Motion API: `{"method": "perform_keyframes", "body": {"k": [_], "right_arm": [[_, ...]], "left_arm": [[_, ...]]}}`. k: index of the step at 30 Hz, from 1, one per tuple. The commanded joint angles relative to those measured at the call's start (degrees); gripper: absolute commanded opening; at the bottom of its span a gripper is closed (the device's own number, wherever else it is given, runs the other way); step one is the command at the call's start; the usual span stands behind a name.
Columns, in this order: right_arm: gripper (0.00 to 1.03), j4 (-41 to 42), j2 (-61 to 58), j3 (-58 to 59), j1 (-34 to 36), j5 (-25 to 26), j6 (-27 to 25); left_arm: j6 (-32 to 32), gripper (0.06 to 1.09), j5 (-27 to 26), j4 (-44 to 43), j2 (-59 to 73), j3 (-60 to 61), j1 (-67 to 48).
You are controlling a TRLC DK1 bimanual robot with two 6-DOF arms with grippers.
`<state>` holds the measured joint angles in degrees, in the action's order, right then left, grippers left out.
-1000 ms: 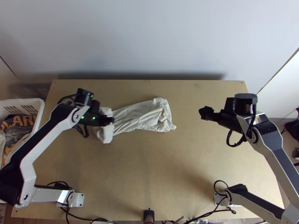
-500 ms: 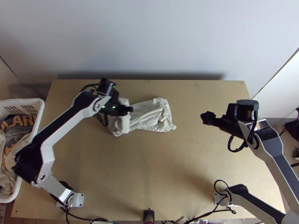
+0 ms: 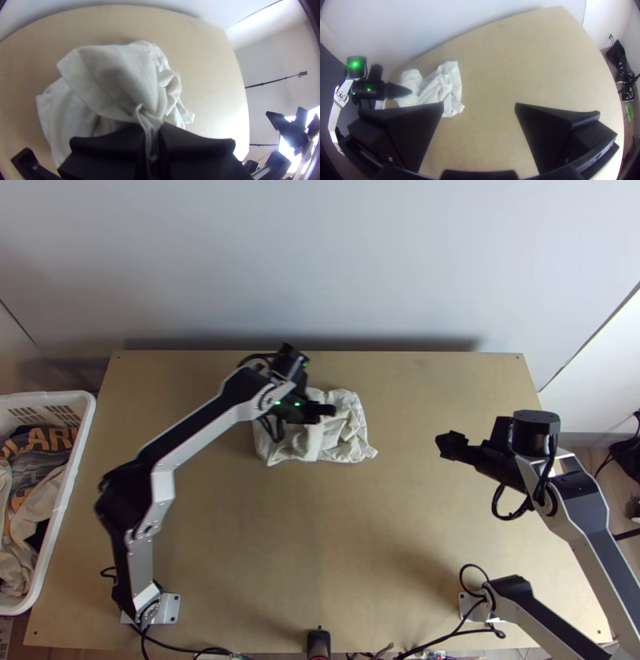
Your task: Fold the t-shirt
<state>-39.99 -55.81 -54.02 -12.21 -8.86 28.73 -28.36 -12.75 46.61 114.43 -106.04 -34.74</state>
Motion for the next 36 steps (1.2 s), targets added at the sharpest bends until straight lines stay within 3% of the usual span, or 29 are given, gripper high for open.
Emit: {"method": "perform_keyframes", "body": {"k": [1,7,8,9,10,11,19,27,31,36], "right_arm": [[0.99,0.0,2.8,3.0,1.2,-0.6,0.3],[0.99,0.0,5.1,5.9,1.9,-1.8,0.6],[0.99,0.0,5.3,6.0,2.1,-2.0,0.8],[0.99,0.0,5.4,6.2,2.2,-2.2,1.0],[0.99,0.0,5.4,6.4,2.3,-2.3,1.0],[0.99,0.0,5.5,6.5,2.3,-2.5,1.0],[0.99,0.6,5.3,6.7,2.0,-3.2,0.9],[0.99,1.6,5.3,8.1,1.7,-3.8,1.0],[0.99,2.5,5.2,8.1,1.7,-4.2,1.2],[0.99,2.5,4.7,8.0,0.4,-4.3,1.3]], "left_arm": [[-3.0,0.09,0.4,0.0,8.8,-8.9,-2.8],[-6.5,0.13,0.3,-0.6,15.6,-15.8,-4.2],[-7.1,0.24,0.1,-0.4,16.5,-17.4,-4.3],[-8.3,0.47,0.1,-0.4,17.1,-18.4,-4.4],[-9.6,0.83,0.0,-0.4,17.8,-19.6,-4.5],[-10.9,1.06,0.0,-0.6,17.8,-20.3,-4.5],[-26.0,1.04,-1.0,-12.3,18.9,-20.4,-4.0],[-34.0,1.04,-4.1,-21.7,17.6,-21.9,-4.1],[-35.5,1.04,-4.1,-26.3,15.4,-22.7,-3.6],[-32.3,1.04,-4.6,-23.6,12.6,-20.8,0.1]]}}
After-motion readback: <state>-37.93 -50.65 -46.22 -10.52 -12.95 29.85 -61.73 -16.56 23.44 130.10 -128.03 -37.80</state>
